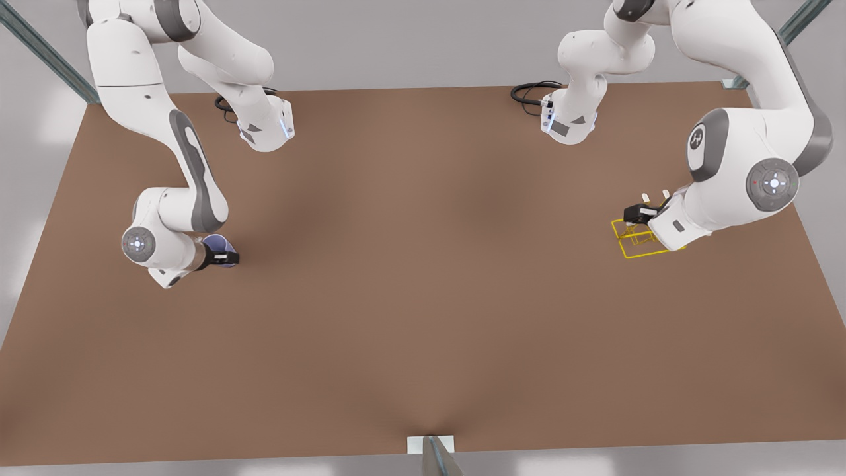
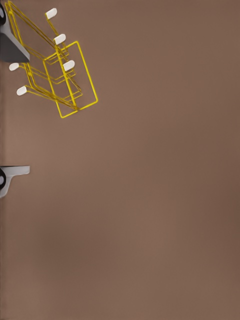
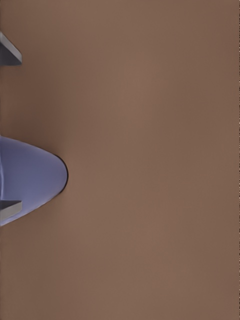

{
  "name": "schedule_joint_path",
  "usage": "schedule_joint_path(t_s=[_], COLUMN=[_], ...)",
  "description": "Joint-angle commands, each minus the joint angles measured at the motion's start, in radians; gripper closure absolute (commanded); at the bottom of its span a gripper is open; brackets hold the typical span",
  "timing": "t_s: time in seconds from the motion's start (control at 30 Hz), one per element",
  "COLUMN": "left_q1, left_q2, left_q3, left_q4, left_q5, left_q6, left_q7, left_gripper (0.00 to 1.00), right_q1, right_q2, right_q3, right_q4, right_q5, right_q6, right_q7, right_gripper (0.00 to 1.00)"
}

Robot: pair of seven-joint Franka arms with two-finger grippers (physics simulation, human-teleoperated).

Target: Place the cup on the cup holder

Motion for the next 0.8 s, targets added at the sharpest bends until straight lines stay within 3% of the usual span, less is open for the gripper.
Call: schedule_joint_path(t_s=[0.0,0.2,0.47,0.5,0.57,0.6,0.77], left_q1=[0.000,0.000,0.000,0.000,0.000,0.000,0.000], left_q2=[0.001,-0.001,-0.001,-0.001,-0.001,-0.001,-0.002], left_q3=[0.000,0.000,0.000,0.000,0.000,0.000,-0.002], left_q4=[0.000,0.002,0.000,0.002,0.002,0.000,0.003], left_q5=[0.000,0.000,0.000,0.001,0.000,0.001,0.002], left_q6=[-0.002,-0.004,-0.010,-0.016,-0.018,-0.030,-0.042], left_q7=[0.003,0.002,0.002,0.002,0.003,0.003,0.010], left_gripper=[0.00,0.00,0.00,0.00,0.00,0.00,0.00], right_q1=[0.000,0.002,0.013,0.013,0.013,0.013,0.011], right_q2=[-0.006,-0.069,-0.018,-0.015,-0.003,-0.003,-0.006], right_q3=[0.001,0.001,0.001,0.001,0.001,0.001,0.000], right_q4=[-0.001,-0.084,-0.102,-0.101,-0.098,-0.096,-0.084], right_q5=[0.002,0.000,0.000,0.000,0.000,-0.008,-0.012], right_q6=[0.019,-0.007,0.068,0.071,0.096,0.107,0.120], right_q7=[-0.001,-0.002,0.004,0.004,0.004,0.004,0.002], right_gripper=[0.00,0.00,0.02,0.12,0.68,0.76,0.79])
